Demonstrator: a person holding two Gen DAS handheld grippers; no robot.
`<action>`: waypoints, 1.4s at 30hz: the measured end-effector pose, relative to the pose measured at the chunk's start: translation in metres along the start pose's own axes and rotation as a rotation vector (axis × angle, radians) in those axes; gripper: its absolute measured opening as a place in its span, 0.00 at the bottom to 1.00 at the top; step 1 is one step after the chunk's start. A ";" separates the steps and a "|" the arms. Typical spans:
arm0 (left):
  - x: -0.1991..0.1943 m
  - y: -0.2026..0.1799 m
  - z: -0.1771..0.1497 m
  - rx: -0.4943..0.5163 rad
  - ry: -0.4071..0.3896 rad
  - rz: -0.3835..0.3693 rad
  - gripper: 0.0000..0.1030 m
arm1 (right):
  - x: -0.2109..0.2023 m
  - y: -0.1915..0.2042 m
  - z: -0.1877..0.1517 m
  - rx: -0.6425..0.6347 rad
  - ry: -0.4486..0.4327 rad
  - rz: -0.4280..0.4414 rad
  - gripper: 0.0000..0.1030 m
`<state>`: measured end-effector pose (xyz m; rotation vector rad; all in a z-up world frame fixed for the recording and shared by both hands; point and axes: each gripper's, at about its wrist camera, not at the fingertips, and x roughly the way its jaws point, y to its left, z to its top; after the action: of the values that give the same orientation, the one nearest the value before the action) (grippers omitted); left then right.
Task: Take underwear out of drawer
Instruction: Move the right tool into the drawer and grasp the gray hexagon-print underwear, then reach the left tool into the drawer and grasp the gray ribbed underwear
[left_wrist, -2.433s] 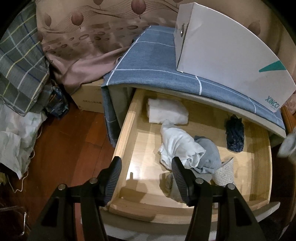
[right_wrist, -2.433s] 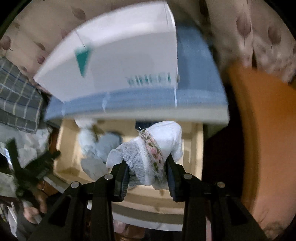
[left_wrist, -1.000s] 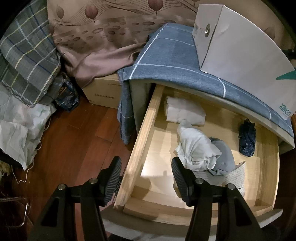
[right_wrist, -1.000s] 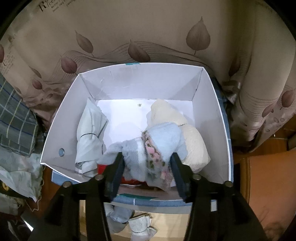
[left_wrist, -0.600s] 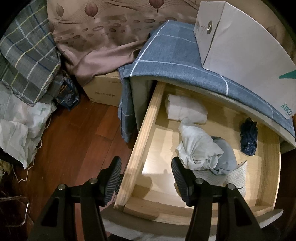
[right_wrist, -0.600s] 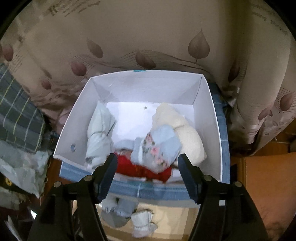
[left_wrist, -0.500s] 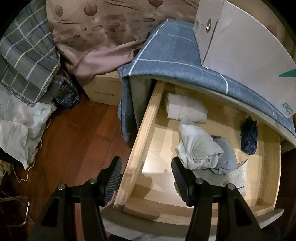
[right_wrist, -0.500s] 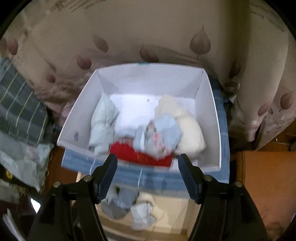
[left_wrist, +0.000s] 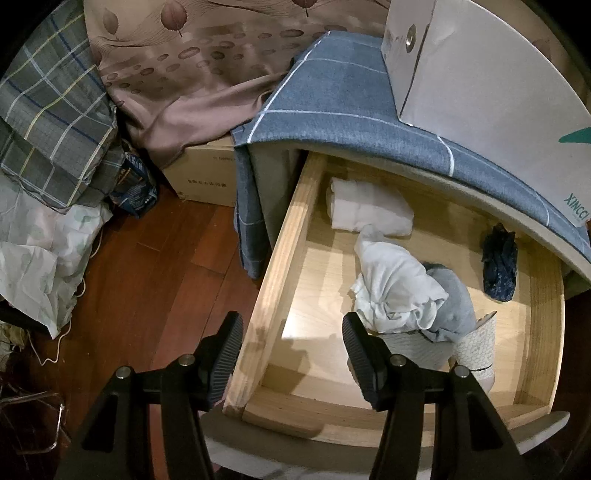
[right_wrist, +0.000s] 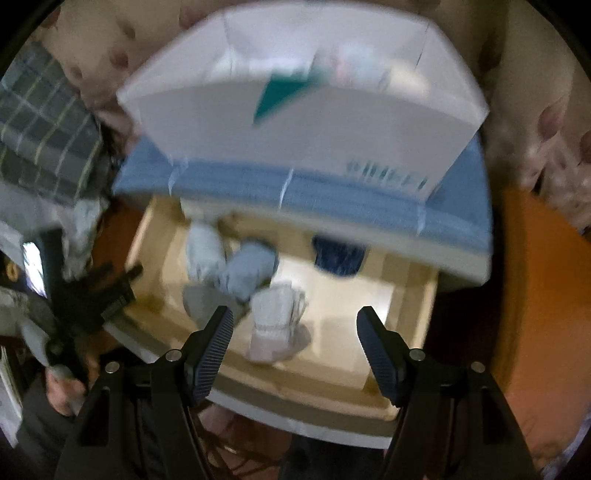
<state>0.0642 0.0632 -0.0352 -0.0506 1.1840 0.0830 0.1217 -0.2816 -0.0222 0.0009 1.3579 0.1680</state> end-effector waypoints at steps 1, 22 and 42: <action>0.000 0.000 0.000 0.000 0.002 0.000 0.56 | 0.016 0.003 -0.005 0.002 0.029 0.001 0.65; 0.004 -0.001 0.001 -0.001 0.013 -0.011 0.56 | 0.170 0.037 -0.023 -0.034 0.280 -0.056 0.63; 0.013 -0.026 -0.001 0.100 0.057 -0.012 0.56 | 0.175 -0.035 -0.050 0.090 0.338 -0.117 0.50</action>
<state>0.0703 0.0381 -0.0481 0.0286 1.2435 0.0119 0.1128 -0.3004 -0.2062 -0.0331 1.6975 0.0072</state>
